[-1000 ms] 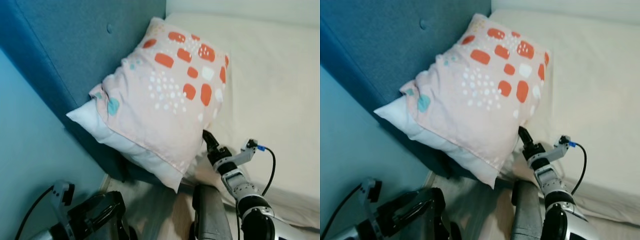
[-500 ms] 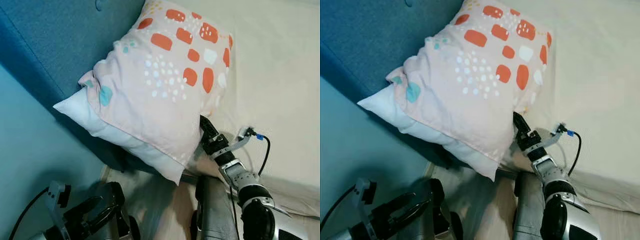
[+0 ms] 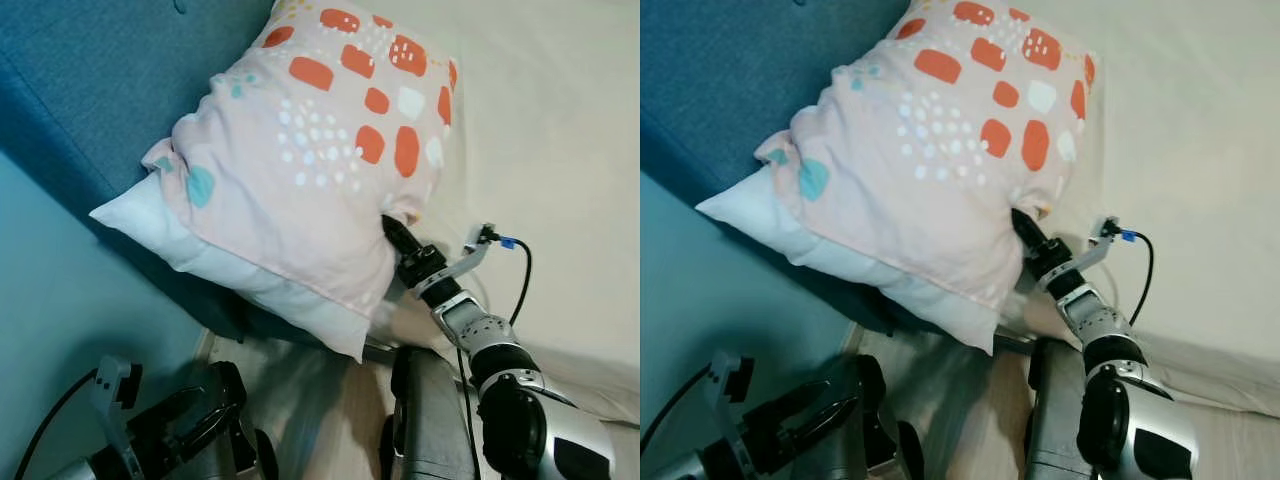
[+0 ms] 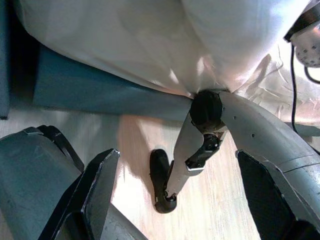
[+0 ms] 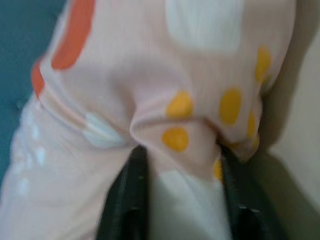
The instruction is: Clean up the room
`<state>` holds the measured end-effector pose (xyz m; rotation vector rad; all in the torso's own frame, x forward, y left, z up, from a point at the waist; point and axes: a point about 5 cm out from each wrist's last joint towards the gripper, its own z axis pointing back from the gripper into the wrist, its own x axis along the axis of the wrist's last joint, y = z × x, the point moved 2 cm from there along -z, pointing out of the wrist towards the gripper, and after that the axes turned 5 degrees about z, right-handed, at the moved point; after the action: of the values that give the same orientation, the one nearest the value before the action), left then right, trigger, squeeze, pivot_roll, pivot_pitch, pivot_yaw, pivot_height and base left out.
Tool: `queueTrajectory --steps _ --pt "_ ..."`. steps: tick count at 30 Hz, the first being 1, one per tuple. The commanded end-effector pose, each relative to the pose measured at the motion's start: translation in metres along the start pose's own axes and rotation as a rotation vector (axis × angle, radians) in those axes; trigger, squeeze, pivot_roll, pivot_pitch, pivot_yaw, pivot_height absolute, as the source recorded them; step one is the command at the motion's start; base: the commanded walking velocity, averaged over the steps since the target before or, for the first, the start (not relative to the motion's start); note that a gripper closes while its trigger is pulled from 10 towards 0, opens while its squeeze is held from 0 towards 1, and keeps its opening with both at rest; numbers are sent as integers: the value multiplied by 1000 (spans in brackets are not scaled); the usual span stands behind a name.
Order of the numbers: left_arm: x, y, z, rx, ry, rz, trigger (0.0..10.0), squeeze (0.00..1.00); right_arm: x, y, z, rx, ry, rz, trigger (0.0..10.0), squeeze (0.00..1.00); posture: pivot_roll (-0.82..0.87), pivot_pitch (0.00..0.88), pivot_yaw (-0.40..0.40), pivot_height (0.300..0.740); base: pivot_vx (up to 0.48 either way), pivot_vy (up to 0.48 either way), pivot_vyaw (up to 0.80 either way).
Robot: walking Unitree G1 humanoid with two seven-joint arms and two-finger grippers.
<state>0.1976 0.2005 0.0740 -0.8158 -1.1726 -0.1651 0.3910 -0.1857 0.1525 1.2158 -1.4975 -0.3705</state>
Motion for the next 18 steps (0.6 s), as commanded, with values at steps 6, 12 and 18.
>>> queueTrajectory --steps 6,12,18 --pt "-4 3 4 28 34 17 10000 0 44 15 -6 84 -113 53 0 0 89 375 41 511 0 0 0" --pt "-4 3 0 26 29 18 10000 0 58 18 -9 59 -142 111 0 0 79 370 37 511 0 0 0" --pt "-2 3 -8 16 11 20 10000 0 115 40 -15 40 -275 292 0 0 66 357 30 511 0 0 0"
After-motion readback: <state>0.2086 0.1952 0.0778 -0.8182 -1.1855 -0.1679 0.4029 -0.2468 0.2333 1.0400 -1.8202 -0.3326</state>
